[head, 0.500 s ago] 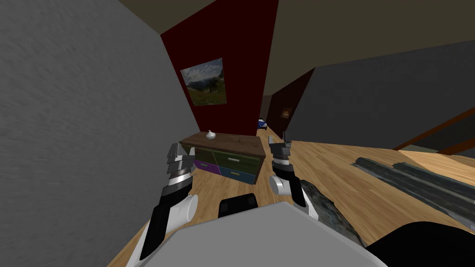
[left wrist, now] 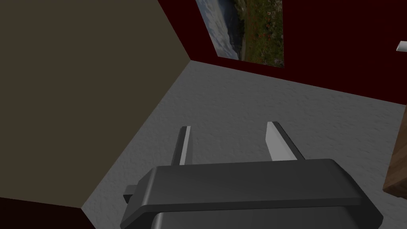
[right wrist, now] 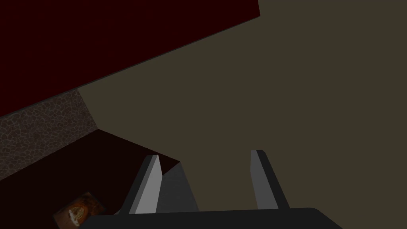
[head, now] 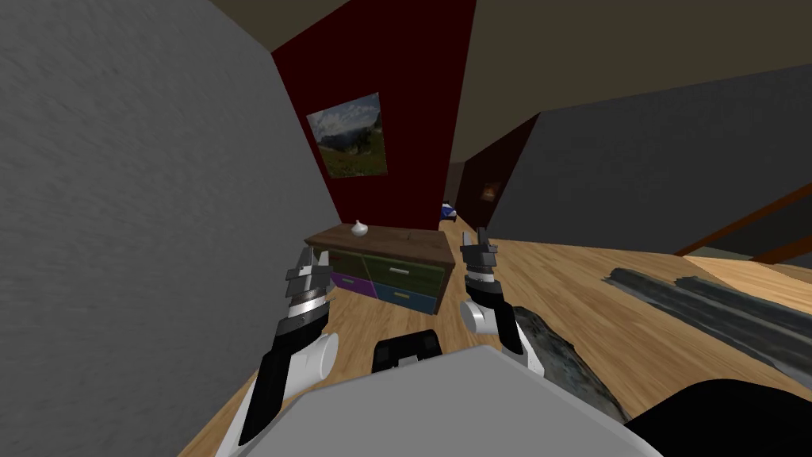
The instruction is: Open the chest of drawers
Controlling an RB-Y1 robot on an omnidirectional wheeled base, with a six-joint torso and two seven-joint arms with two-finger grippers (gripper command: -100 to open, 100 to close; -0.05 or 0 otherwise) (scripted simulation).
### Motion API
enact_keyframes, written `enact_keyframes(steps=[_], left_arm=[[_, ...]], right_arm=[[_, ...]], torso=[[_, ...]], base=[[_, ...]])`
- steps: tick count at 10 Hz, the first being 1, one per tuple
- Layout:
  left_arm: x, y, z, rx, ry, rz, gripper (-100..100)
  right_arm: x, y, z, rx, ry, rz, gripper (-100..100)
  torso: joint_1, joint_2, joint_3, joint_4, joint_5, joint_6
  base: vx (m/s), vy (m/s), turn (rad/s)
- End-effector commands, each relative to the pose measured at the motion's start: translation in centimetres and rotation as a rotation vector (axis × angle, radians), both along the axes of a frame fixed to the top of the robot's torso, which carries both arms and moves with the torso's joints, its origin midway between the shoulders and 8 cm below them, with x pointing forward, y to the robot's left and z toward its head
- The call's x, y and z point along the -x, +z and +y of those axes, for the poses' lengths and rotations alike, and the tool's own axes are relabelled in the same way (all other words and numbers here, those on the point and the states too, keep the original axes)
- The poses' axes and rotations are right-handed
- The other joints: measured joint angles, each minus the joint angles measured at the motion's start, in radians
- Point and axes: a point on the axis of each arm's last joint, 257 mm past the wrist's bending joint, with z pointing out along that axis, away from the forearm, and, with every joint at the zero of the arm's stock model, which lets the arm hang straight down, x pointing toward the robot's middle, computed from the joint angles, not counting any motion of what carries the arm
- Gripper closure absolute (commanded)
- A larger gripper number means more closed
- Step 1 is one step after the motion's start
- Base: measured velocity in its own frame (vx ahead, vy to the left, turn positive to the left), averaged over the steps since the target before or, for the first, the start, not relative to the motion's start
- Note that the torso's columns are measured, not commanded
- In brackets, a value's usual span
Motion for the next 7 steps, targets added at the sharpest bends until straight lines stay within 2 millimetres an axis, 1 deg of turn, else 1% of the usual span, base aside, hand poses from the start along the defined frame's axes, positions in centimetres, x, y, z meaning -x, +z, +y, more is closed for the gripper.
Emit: enact_keyframes(steps=[1, 4, 5, 6, 7], left_arm=[[0.0, 0.0, 0.0, 0.0, 0.0, 0.0, 0], [0.0, 0.0, 0.0, 0.0, 0.0, 0.0, 0], [-0.2, -0.4, -0.6, -0.045, -0.022, 0.017, -100], [-0.4, -0.9, -0.9, -0.071, -0.035, 0.032, -100], [-0.6, -1.4, -1.3, -0.1, -0.048, 0.049, -100]], right_arm=[[0.0, 0.0, 0.0, 0.0, 0.0, 0.0, 0], [0.0, 0.0, 0.0, 0.0, 0.0, 0.0, 0], [0.0, 0.0, 0.0, 0.0, 0.0, 0.0, 0], [0.0, 0.0, 0.0, 0.0, 0.0, 0.0, 0], [0.0, 0.0, 0.0, 0.0, 0.0, 0.001, 0]], torso=[[0.0, 0.074, -0.147, 0.074, 0.0, 0.0], [0.0, 0.296, -0.59, 0.295, 0.0, 0.0], [0.0, 0.369, -0.738, 0.369, 0.0, 0.0], [0.0, 0.403, -0.807, 0.402, 0.0, 0.0], [0.0, 0.412, -0.826, 0.412, 0.0, 0.0]], base=[[0.0, 0.0, 0.0], [0.0, 0.0, 0.0], [0.014, -0.001, -0.026], [0.017, 0.0, -0.046], [0.02, 0.001, -0.053]])
